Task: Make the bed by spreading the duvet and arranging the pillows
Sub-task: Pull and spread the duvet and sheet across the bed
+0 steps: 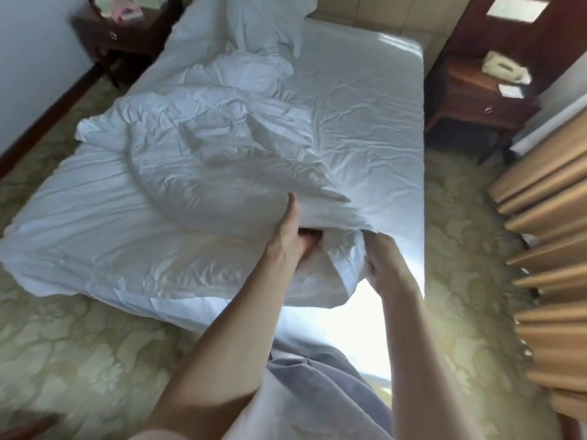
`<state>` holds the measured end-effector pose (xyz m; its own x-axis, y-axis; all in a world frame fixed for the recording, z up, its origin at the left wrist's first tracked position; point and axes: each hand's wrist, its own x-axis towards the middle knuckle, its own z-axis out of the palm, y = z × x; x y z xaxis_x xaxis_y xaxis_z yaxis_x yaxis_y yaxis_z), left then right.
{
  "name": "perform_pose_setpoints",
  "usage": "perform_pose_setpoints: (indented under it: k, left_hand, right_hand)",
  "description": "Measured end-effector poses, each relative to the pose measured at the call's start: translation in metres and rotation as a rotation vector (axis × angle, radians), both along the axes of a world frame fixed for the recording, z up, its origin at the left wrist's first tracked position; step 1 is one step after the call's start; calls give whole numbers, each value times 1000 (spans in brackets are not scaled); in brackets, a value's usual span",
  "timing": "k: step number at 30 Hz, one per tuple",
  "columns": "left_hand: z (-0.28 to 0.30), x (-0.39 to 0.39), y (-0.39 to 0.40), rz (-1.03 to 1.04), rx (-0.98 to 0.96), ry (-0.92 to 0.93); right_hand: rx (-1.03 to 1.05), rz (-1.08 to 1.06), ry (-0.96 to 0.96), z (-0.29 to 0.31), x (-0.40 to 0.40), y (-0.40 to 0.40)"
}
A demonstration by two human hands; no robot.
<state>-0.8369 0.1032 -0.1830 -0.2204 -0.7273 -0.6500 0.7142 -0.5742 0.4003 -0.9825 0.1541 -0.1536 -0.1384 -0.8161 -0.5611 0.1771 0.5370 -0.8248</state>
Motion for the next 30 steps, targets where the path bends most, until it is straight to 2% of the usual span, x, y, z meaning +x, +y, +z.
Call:
perform_pose_setpoints:
  k: [1, 3, 6, 8, 11, 13, 14, 17, 19, 20, 22, 25, 28, 30]
  left_hand:
    - [-1, -9, -9, 102, 31, -99]
    - [-1, -17, -20, 158, 80, -335]
    - [5, -12, -21, 235, 104, -573]
    - [14, -14, -15, 153, 7, -784]
    - [27, -26, 16, -88, -201, -1188]
    - [37, -29, 36, -257, -403, -1316]
    - [39, -30, 41, -385, -495, -1339]
    - [48, -23, 48, -832, -705, -1350]
    - [53, -17, 51, -983, -702, -1366]
    - [56, -14, 54, -1008, -702, -1355]
    - [56, -4, 62, -986, -734, -1250]
    - [46, 20, 75, -878, -676, -906]
    - [27, 52, 74, -658, -282, -574]
    - [6, 73, 64, -526, -20, -503]
  right_hand:
    - [7, 58, 39, -5, -7, -1]
    - [26, 239, 119, -3, -17, -2]
    - [86, 572, 126, -2, -38, -4]
    - [81, 624, 173, -5, -49, -8]
    - [-15, 461, 64, 8, -39, -20]
    - [-21, 404, 105, 18, -19, -37]
    - [3, 461, 213, 24, -8, -47]
    - [201, 811, 659, 40, 24, -68]
    - [247, 1004, 939, 43, 35, -76]
    - [238, 1080, 1011, 42, 38, -78]
    - [207, 1141, 1046, 30, 43, -77]
    - [115, 1121, 1132, 14, 49, -69]
    - [41, 976, 1069, 17, 51, -61]
    - [-4, 882, 983, 23, 48, -58]
